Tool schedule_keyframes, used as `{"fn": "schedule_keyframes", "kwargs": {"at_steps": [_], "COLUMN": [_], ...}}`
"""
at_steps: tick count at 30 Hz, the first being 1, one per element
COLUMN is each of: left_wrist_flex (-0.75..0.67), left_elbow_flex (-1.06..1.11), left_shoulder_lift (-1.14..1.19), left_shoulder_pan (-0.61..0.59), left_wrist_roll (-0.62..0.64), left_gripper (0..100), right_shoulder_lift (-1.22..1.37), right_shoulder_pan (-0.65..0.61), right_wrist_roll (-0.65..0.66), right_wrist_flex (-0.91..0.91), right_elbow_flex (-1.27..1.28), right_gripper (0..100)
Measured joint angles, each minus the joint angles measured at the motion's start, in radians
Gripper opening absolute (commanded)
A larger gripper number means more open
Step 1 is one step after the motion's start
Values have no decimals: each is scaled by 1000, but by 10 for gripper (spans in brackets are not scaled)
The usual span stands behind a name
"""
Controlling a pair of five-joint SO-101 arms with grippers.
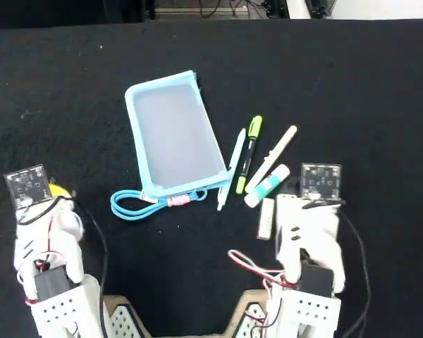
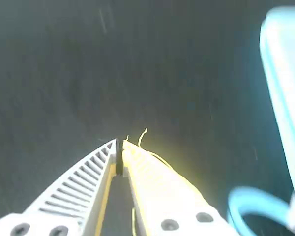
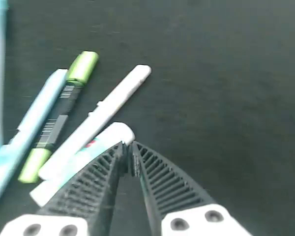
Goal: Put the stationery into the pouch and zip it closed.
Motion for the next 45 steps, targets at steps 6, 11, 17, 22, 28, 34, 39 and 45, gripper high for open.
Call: {"fn": "schedule_keyframes", "kwargs": {"at_steps": [6,11,17,22,28,34,39,45], "left_wrist_flex": [-140,-143,-120,-81,-66,-66,-66,-66], "left_elbow_flex": [0,0,3,3,3,3,3,3], "left_shoulder_lift": [0,0,0,0,0,0,0,0], "left_shoulder_pan": [60,86,51,61,83,83,83,81], "left_wrist_roll": [-147,-121,-77,-41,-41,-41,-40,-38], "left_gripper": [34,34,34,34,33,31,30,32], "right_shoulder_lift": [0,0,0,0,2,212,387,457], "right_shoulder_pan": [66,66,54,-130,-373,-635,-922,-1181], "right_wrist_roll": [54,91,94,95,95,94,94,94], "right_wrist_flex": [12,146,258,324,354,354,318,26], "right_elbow_flex": [-103,-262,-473,-569,-554,-482,-436,-304], "right_gripper": [12,12,12,67,122,120,120,120]}}
